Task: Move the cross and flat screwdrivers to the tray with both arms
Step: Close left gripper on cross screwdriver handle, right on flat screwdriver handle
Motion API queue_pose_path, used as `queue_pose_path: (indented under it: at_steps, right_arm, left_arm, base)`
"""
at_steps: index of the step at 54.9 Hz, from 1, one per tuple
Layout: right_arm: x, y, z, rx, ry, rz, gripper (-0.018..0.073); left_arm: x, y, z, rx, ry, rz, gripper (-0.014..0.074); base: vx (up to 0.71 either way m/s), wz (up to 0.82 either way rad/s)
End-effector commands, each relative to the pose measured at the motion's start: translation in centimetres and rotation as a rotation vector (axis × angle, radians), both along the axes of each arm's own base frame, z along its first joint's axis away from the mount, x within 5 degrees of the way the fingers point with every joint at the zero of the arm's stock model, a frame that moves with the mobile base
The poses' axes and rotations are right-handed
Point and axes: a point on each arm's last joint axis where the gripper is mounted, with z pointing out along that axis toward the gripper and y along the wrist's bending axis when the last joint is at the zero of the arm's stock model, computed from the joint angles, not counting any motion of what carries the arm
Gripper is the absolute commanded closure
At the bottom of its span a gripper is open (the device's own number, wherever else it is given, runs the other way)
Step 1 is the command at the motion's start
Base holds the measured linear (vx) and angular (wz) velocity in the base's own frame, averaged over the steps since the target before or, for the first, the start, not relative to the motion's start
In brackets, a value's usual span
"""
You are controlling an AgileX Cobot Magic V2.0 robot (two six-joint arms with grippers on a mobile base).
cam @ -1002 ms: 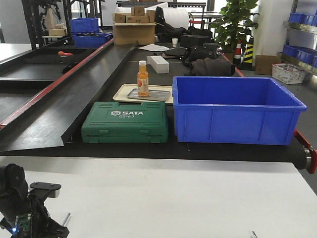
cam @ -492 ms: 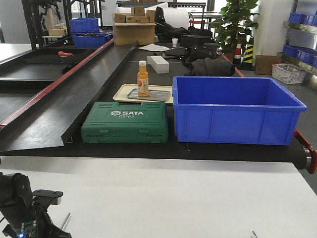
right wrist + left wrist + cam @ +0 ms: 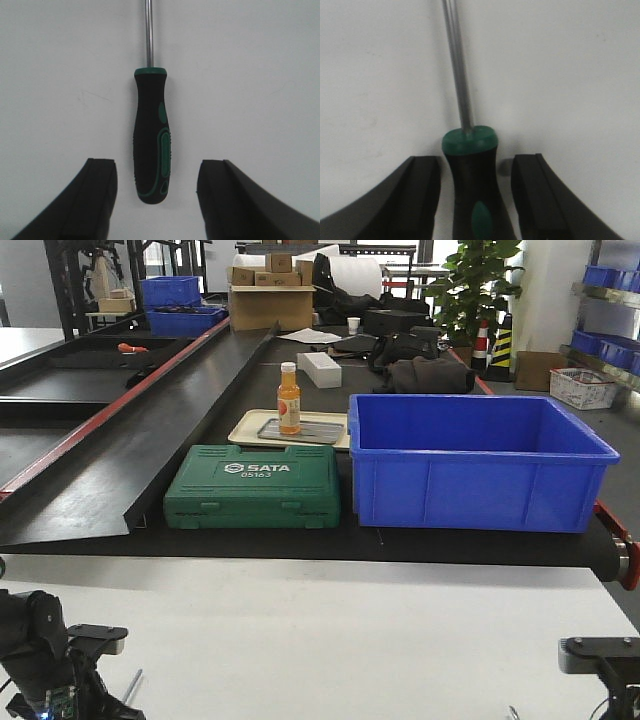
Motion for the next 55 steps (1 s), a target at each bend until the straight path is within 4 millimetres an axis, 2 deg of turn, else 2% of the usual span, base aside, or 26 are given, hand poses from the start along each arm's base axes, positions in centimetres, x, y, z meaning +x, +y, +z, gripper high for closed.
queue_pose_path:
  at_steps: [1,8,22,39,55]
  right_arm:
    - [1.5,-0.1,0.0,-0.022,-0.062,0.031,0.0108]
    - [2.5,-0.1,-1.7,-0.016,-0.062,0.031,0.0108]
    - [3.9,0.0,-3.5,-0.015,-0.120,0.037,0.0108]
    - [4.6,0.0,-6.3,-0.022,-0.081,0.067,0.0108]
    - [4.7,0.1,-7.8,-0.022,-0.040,0.071,0.0118]
  left_arm:
    - [0.5,-0.4,2.2,-0.021,-0.076,0.016,0.0134]
    - [0.6,-0.4,2.2,-0.021,-0.077,0.016,0.0134]
    - [0.6,-0.4,2.2,-0.021,-0.077,0.016,0.0134]
    - [0.5,-0.4,2.2,-0.021,-0.077,0.016,0.0134]
    - [0.5,-0.4,2.2,-0.021,-0.074,0.016,0.0134]
  base:
    - [0.00,0.00]
    - [0.00,0.00]
    - [0.00,0.00]
    - [0.00,0.00]
    - [0.00,0.00]
